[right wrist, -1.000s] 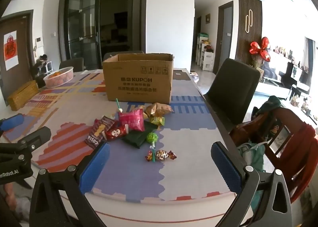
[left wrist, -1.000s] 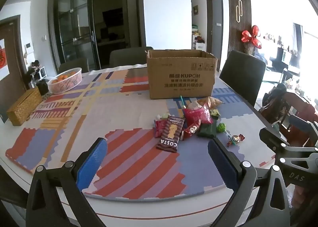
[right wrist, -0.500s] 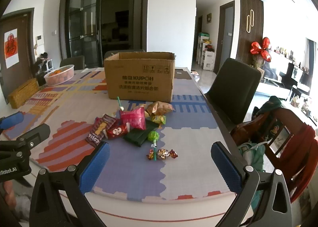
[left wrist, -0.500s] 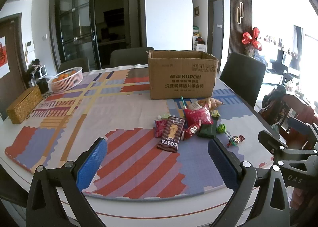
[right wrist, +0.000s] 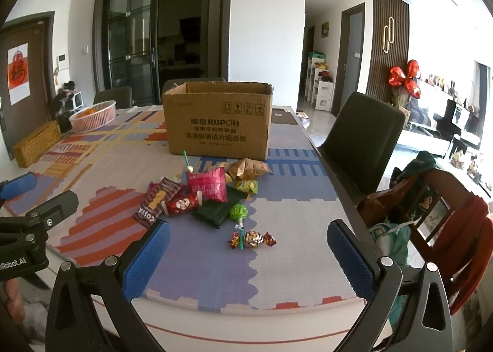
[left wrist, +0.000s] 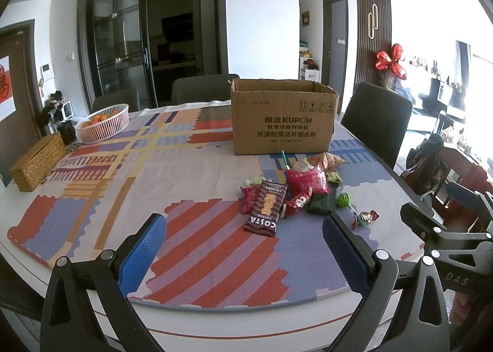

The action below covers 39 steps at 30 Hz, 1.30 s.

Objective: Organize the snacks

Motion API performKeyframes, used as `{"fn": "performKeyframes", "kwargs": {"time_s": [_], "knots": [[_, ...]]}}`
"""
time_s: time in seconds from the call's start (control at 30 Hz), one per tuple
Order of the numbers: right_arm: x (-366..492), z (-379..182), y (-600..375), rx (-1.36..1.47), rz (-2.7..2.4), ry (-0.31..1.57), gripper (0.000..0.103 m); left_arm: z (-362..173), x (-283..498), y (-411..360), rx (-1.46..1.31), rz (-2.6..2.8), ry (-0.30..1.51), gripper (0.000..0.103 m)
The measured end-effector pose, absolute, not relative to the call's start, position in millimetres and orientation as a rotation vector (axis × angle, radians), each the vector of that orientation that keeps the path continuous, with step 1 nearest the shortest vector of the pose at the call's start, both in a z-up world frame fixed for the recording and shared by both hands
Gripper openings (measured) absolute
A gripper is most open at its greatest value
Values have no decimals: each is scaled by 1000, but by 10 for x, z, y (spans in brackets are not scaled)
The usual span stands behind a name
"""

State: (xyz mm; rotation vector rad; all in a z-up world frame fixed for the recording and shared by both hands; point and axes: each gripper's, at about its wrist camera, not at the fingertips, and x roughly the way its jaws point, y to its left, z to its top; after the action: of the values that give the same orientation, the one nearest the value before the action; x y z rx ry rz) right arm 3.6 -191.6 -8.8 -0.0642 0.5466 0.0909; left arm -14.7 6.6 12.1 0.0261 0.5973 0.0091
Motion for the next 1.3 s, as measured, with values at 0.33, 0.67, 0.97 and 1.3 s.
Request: {"fn": "performKeyframes", "kwargs": {"time_s": [0.33, 0.67, 0.97, 1.3], "knots": [[32, -79, -1910, -65, 92, 547, 102, 116, -147, 69, 25, 8, 596, 103], [35, -82, -1913, -66, 92, 546, 102, 112, -147, 73, 24, 7, 595, 103], [47, -92, -1924, -68, 92, 545, 102, 111, -148, 78, 23, 7, 595, 103], [43, -84, -1919, -69, 93, 546, 102, 130, -154, 97, 23, 10, 594, 103]]}}
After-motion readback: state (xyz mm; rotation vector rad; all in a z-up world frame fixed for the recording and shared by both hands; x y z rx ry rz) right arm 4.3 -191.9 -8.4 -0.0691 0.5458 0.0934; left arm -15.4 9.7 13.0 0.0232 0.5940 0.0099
